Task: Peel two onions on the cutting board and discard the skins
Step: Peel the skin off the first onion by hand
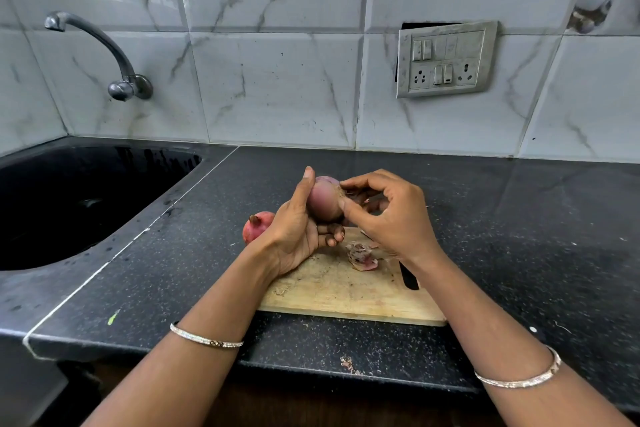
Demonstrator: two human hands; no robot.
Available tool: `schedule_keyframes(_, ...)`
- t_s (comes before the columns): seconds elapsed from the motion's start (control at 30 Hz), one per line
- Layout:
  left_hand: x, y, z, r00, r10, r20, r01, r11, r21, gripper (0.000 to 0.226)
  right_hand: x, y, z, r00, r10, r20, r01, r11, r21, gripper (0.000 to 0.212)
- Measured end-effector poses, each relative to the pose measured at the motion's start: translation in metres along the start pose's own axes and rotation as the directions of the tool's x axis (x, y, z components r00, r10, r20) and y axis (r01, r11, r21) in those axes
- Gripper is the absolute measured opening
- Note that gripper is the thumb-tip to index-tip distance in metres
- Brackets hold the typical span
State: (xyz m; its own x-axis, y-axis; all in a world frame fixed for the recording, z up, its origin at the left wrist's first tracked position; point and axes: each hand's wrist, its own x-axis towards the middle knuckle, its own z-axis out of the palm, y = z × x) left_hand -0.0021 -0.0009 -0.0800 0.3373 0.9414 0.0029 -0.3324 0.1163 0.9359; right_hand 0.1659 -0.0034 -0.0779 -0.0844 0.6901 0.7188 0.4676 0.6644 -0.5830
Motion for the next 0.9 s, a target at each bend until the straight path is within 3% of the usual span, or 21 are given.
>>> schedule_keyframes(0.13, 0.0022, -0.0014, -0.0022, 1.000, 0.002, -0.015, -0.002, 1.000, 0.003, 0.072, 0.0022, 0.0020, -0.0030, 0.981, 0.184, 0.067, -0.193, 0.962, 0.192, 0.021)
schedule_keyframes(0.27, 0.0032, -0.0021, -0.0026, 1.000, 0.010, -0.010, -0.010, 1.000, 0.007, 0.063, 0.0018, 0.0047, -0.0038, 0.970, 0.230, 0.084, -0.245, 0.925, 0.290, 0.020)
schedule_keyframes(0.53, 0.0000, -0.0010, -0.0002, 1.000, -0.012, -0.002, 0.012, 1.000, 0.024, 0.068, 0.0007, 0.0017, -0.0012, 0.994, 0.111, -0.019, -0.108, 0.989, 0.099, 0.024)
schedule_keyframes(0.9, 0.0019, -0.0001, -0.0015, 0.999, 0.004, -0.036, -0.004, 1.000, -0.012, 0.070, 0.0019, 0.0008, -0.0036, 0.990, 0.142, 0.014, -0.142, 0.982, 0.123, 0.013)
